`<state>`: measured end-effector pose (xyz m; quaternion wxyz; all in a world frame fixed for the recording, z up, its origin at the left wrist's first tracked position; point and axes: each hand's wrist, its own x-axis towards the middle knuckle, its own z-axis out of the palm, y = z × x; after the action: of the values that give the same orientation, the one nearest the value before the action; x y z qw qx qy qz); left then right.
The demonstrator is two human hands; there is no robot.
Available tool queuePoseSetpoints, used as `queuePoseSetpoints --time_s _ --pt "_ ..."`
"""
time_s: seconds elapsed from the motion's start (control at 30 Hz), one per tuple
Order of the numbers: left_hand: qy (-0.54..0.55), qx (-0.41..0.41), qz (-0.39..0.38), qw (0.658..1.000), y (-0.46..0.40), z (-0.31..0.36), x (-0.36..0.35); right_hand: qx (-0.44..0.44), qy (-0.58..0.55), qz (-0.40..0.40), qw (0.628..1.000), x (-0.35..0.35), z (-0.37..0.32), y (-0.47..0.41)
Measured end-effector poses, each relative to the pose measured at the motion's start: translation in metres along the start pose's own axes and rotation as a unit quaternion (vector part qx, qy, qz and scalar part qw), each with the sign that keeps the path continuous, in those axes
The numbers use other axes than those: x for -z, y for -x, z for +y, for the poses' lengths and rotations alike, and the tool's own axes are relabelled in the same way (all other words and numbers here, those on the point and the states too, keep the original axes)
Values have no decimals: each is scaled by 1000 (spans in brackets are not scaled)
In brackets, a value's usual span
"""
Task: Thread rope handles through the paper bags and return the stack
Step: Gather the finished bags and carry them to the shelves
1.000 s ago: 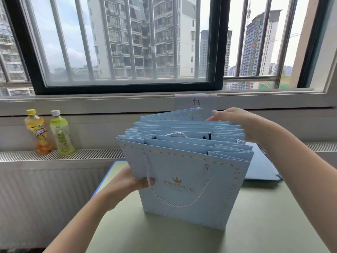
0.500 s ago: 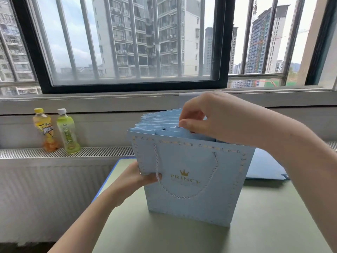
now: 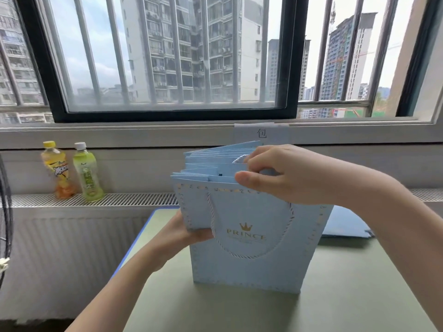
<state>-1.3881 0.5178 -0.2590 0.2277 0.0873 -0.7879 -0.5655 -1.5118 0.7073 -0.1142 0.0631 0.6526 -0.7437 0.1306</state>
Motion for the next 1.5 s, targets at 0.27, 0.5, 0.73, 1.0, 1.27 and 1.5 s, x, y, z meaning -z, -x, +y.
queuePoseSetpoints --time_s 0.27,0.5,0.73,1.0,1.27,1.5 --pt "5 3 2 1000 0 -5 1 -1 -16 17 1000 -1 5 -2" --pt "8 -3 7 1000 -1 -4 0 52 84 53 994 -7 5 -3" --pt "17 0 1 1000 -3 -5 0 1 -9 49 999 -8 6 -7" --pt "26 10 18 999 -2 -9 1 25 63 95 993 -12 15 -19" --pt "23 12 24 999 -2 -13 0 61 81 94 990 -8 20 -19" --pt "37 20 23 999 -2 -12 1 111 73 117 984 -12 26 -18"
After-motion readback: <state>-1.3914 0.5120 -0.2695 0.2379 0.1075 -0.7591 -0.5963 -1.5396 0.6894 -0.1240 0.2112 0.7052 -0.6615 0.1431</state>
